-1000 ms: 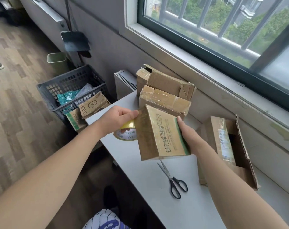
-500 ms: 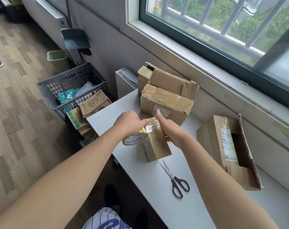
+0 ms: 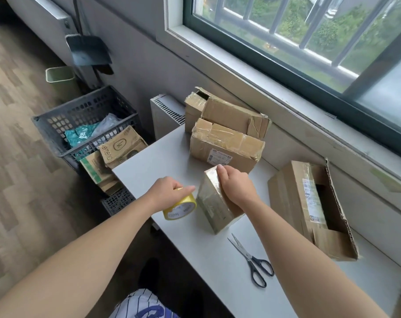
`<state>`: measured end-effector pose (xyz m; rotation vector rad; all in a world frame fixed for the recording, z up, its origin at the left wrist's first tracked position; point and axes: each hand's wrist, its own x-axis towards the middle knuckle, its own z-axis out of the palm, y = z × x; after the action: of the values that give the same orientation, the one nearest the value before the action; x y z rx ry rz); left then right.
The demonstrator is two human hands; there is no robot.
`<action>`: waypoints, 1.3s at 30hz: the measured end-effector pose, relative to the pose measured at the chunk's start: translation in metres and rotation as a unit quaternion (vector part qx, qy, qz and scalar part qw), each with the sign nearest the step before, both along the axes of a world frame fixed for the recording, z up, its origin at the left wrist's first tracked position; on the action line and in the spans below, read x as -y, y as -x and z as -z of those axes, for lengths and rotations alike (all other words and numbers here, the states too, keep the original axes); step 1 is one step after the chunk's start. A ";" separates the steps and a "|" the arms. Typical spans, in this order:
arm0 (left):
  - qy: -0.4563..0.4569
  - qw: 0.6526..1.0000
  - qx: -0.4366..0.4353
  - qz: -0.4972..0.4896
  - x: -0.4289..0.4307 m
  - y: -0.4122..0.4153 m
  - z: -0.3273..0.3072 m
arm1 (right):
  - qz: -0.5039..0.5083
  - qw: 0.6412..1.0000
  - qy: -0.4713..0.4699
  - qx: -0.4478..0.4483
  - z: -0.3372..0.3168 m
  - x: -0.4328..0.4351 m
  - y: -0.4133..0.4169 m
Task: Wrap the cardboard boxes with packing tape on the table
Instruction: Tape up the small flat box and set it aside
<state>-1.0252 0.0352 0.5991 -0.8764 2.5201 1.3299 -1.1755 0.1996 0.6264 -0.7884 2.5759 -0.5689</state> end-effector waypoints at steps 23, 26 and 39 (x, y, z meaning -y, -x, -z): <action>-0.018 0.990 -0.091 0.106 0.074 0.033 -0.029 | 0.230 0.963 0.101 0.094 -0.068 -0.060 0.045; -0.006 0.989 -0.082 0.123 0.086 0.036 -0.039 | 0.241 0.941 0.151 0.185 -0.074 -0.065 0.044; 0.022 0.979 -0.152 0.135 0.070 0.059 -0.092 | 0.278 0.896 0.209 0.275 -0.034 -0.085 0.057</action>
<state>-1.0842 -0.0349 0.6908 -0.3356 2.7775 1.4096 -1.2325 0.2845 0.6603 0.0496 2.1283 -1.3322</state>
